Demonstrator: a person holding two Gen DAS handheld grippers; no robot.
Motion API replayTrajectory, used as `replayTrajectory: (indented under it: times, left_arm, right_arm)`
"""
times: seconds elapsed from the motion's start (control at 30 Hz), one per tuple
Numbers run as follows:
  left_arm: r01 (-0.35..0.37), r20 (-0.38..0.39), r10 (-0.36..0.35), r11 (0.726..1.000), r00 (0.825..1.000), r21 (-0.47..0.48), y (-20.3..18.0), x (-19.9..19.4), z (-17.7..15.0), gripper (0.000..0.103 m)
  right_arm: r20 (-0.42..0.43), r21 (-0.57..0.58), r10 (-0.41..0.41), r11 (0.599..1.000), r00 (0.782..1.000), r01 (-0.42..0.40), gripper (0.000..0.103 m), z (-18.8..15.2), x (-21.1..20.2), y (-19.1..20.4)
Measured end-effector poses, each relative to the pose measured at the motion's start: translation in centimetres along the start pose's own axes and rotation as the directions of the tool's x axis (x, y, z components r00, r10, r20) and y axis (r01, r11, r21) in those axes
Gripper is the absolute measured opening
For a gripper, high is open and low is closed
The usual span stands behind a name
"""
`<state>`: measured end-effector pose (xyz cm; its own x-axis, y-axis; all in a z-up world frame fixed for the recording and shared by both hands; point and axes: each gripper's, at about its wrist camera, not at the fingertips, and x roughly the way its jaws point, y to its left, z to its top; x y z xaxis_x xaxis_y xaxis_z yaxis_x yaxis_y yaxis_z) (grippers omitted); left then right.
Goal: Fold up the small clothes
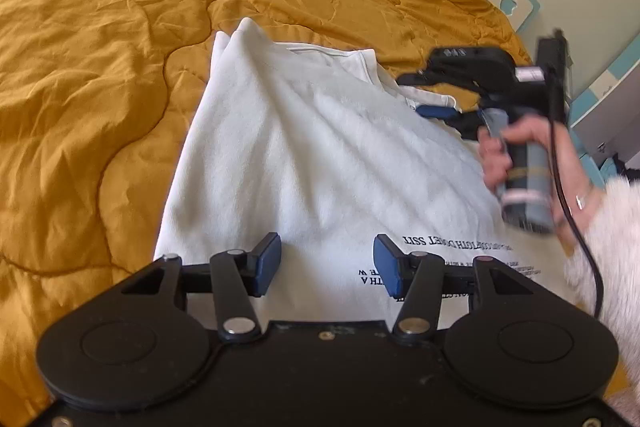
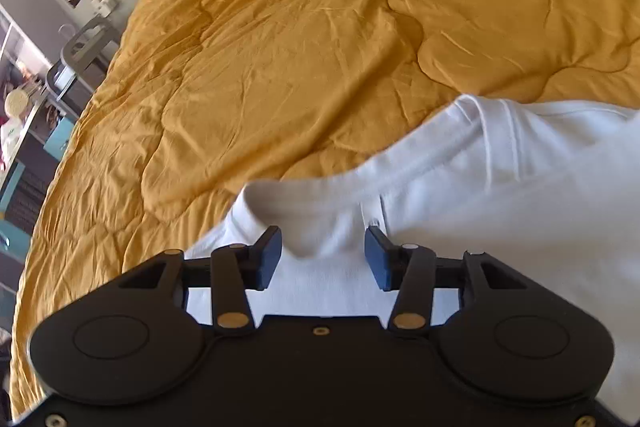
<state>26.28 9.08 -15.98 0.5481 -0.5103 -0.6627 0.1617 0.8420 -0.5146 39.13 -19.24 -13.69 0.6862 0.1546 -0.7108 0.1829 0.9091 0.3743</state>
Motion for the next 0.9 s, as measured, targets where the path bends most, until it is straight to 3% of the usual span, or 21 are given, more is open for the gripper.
replayTrajectory:
  times: [0.2,0.5,0.63,0.77,0.9]
  left_arm:
    - [0.040,0.021,-0.038,0.992,0.999,-0.123,1.6,-1.1,0.3,0.055]
    - [-0.010,0.032,0.013,0.996,0.999,-0.088,1.1,-2.1,0.1,0.055]
    - [-0.020,0.039,0.023,0.995,0.999,-0.094,1.4,-2.3,0.1,0.055]
    - [-0.058,0.062,0.064,0.994,0.996,-0.094,1.6,-3.0,0.3,0.055]
    - [-0.090,0.071,0.102,0.984,0.992,-0.154,3.3,-3.8,0.5,0.055]
  right_arm:
    - [0.014,0.023,0.036,0.999,0.999,-0.037,0.050,-4.6,-5.7,-1.7]
    - [-0.062,0.015,0.039,0.999,0.997,-0.038,0.051,-11.5,-12.4,-2.8]
    - [-0.057,0.015,0.034,0.999,0.998,-0.033,0.051,-14.2,-15.2,-3.3]
    - [-0.092,0.069,0.040,0.997,0.995,-0.034,0.053,-17.1,-16.8,-4.5]
    - [-0.086,-0.013,0.020,1.000,0.996,-0.021,0.053,-19.0,-17.0,-4.5]
